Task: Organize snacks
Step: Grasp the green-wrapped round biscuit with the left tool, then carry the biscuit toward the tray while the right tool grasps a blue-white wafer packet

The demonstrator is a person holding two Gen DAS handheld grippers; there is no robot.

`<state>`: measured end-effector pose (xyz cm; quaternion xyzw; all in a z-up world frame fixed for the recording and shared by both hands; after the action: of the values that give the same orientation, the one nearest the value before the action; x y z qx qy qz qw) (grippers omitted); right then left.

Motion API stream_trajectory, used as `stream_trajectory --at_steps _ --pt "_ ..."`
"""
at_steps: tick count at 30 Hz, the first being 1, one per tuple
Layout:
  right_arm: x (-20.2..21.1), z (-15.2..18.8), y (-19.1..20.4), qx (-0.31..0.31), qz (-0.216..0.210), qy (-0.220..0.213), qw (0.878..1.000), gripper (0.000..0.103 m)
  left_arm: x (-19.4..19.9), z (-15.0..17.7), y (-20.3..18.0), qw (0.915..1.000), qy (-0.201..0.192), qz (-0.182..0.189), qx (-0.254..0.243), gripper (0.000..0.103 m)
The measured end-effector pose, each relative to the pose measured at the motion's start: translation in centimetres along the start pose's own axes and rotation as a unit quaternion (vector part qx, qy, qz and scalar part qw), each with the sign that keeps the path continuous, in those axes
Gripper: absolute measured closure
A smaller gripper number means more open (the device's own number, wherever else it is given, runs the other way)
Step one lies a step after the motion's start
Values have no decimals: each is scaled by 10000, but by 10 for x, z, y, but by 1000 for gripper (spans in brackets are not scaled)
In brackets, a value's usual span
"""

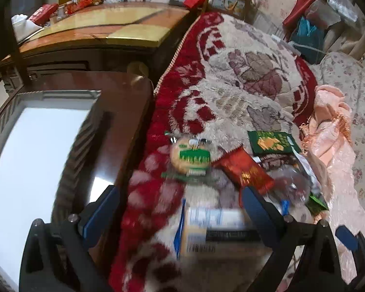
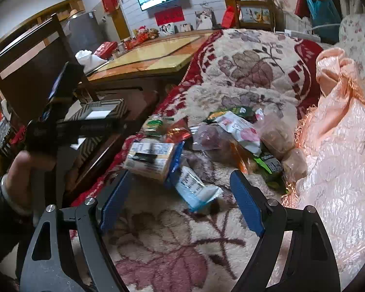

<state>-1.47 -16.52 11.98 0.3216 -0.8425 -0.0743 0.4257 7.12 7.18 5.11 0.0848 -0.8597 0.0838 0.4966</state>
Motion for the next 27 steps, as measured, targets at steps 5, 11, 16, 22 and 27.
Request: stream_trajectory --at_steps 5,11,16,22,27 --pt "-4 1 -13 -131 20 59 9999 20 -28 -18 -7 9996 274 28 -33 16" --pt "-10 5 -25 -253 77 144 9995 20 -56 -23 -15 9983 559 -17 -139 23" --pt "-13 3 -29 -234 67 188 9995 20 -68 -27 -11 9978 655 35 -84 52" --pt "-25 -1 -21 163 18 443 9989 20 -57 -24 -8 9986 499 -8 -155 52" --pt "-45 -4 -8 966 -84 925 9910 20 -37 -20 2 9992 395 73 -38 52"
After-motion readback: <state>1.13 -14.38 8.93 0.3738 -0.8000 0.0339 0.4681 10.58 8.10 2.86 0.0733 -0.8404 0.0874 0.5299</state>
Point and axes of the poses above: each gripper's, at about its wrist camera, not at the fingertips, and x roughly against the way its jaws point, y to its left, z to its underside, the point moved 1 cm from there along -x, roughly the way its jaws point, and after that the axes turned 8 degrees about -z, right-handed, at the moved point
